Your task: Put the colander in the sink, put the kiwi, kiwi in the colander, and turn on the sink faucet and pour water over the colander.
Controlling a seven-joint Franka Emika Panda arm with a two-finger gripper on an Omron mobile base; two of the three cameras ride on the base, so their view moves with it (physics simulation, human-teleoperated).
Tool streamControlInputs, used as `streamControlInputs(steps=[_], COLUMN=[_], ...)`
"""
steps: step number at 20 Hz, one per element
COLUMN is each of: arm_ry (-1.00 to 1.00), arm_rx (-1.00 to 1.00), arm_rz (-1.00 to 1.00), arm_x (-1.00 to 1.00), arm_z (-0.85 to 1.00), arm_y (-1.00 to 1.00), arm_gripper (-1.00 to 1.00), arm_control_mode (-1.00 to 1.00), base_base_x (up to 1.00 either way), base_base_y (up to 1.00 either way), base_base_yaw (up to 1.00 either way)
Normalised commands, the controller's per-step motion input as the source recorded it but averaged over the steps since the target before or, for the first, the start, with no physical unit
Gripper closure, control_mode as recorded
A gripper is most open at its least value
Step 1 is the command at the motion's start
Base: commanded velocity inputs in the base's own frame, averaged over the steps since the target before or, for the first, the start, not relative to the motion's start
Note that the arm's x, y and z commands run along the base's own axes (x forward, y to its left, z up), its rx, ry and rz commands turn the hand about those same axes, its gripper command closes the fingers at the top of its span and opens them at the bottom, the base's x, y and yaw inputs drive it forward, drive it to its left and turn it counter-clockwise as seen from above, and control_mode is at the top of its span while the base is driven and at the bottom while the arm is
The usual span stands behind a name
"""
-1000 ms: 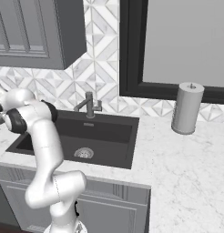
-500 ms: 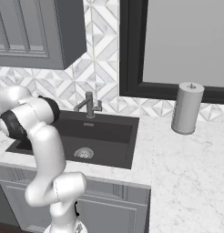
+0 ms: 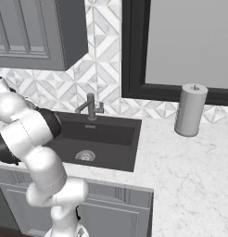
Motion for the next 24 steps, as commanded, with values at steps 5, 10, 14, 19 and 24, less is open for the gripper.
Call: streamControlInputs(steps=[5,10,14,19,24], arm_ry=[0.0,0.0,0.0,-0.01,0.0], arm_rx=[0.01,0.0,0.03,0.08,0.07], arm_rz=[-0.24,-0.11,-0.03,0.0,0.0], arm_x=[-0.95,-0.99,-0.73,-0.45,-0.24], arm_z=[0.36,0.54,0.94,1.0,0.96], arm_y=[-0.65,-0.63,-0.66,-0.67,-0.94], arm_gripper=[1.0,1.0,1.0,1.0,1.0], arm_control_mode=[-1.0,-1.0,-1.0,-1.0,-1.0], base_base_x=[0.0,0.0,0.0,0.0,0.0], base_base_y=[0.0,0.0,0.0,0.0,0.0], base_base_yaw=[0.0,0.0,0.0,0.0,0.0])
